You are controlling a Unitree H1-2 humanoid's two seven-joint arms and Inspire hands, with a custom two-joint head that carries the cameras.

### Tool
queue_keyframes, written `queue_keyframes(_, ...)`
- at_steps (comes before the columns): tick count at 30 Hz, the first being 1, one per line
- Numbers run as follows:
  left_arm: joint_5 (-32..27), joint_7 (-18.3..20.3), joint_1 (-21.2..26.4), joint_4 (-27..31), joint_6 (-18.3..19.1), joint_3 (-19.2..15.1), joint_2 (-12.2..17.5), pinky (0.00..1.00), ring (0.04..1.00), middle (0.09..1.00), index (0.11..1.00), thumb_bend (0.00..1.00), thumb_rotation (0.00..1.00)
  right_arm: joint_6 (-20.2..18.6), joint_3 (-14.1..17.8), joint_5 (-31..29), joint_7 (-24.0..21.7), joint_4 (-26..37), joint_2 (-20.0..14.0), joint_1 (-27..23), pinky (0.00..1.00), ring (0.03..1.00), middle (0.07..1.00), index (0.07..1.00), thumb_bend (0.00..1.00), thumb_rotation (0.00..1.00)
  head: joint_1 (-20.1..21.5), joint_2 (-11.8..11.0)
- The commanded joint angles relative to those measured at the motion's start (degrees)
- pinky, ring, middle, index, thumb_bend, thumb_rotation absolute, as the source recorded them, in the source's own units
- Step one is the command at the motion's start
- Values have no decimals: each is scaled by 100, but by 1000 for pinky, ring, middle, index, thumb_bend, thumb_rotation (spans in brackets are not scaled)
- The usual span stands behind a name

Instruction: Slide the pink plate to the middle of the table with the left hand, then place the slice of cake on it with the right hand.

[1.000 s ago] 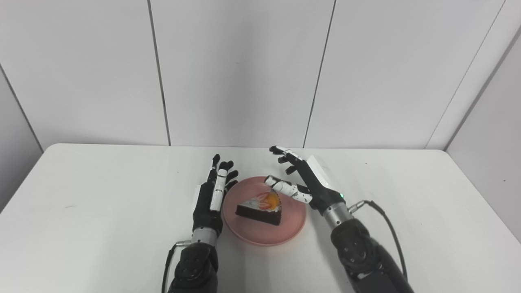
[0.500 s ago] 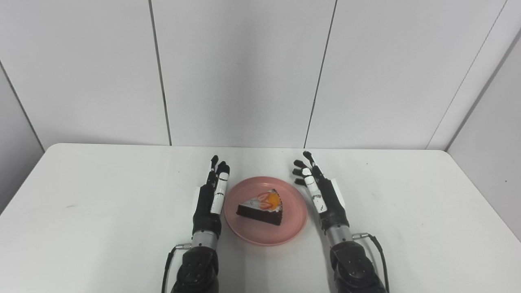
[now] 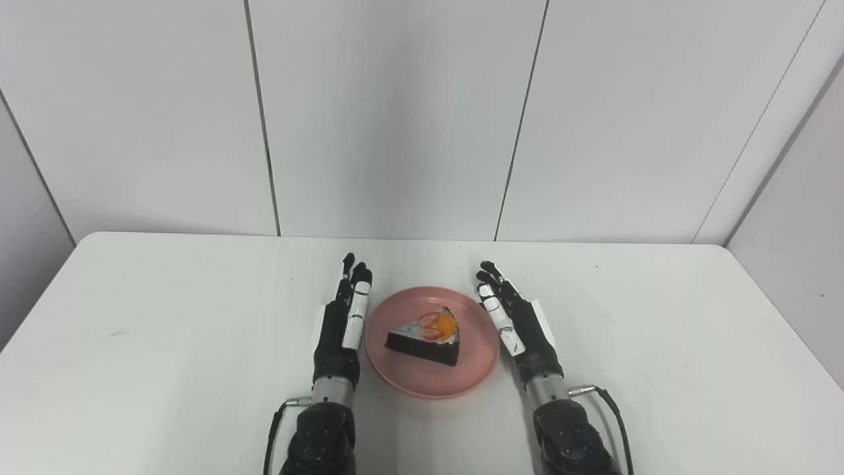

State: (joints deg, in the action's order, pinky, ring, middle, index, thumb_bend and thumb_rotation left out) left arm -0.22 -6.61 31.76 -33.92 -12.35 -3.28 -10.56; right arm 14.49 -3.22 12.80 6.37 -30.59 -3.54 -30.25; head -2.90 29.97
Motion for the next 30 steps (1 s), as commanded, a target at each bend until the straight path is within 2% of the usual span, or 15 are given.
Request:
queue_keyframes(1, -92, -30, -138, -84, 234, -26, 1, 999, 969, 983, 1000, 630, 913, 521, -84, 299, 357, -63, -31, 102, 888, 918, 944, 909, 645, 999, -4, 10)
queue_keyframes(2, -111, -10, -135, -92, 228, -31, 8, 999, 973, 986, 1000, 621, 919, 602, -107, 349, 432, -99, -25, 114, 955, 967, 977, 936, 677, 1000, -4, 10)
queue_keyframes(4, -143, 16, -135, -83, 257, -43, 14, 998, 975, 988, 1000, 620, 925, 686, -140, 422, 533, -161, -2, 143, 991, 993, 996, 970, 703, 1000, -5, 6)
queue_keyframes(6, -145, 28, -142, -71, 271, -45, 19, 996, 976, 990, 1000, 617, 929, 755, -135, 390, 551, -211, 28, 157, 999, 1000, 1000, 995, 700, 1000, -6, 7)
queue_keyframes(14, -92, 28, -165, -68, 308, -17, 33, 978, 968, 982, 1000, 614, 927, 940, -100, 72, 391, -417, 28, 164, 1000, 1000, 1000, 1000, 732, 1000, 17, -19)
queue_keyframes(21, -75, 9, -163, -120, 302, -18, 38, 976, 969, 978, 1000, 622, 937, 857, -91, -107, 258, -445, 10, 176, 995, 993, 995, 1000, 710, 1000, 31, -24)
queue_keyframes(27, -112, 15, -166, -88, 300, -40, 26, 995, 976, 980, 1000, 607, 933, 794, -5, -505, -72, -433, 11, 174, 959, 976, 992, 1000, 696, 1000, 16, -30)
queue_keyframes(30, -80, 6, -183, -42, 319, -25, 41, 992, 973, 979, 1000, 608, 940, 569, 86, -843, -323, -371, 45, 180, 947, 973, 998, 1000, 711, 1000, 11, -28)
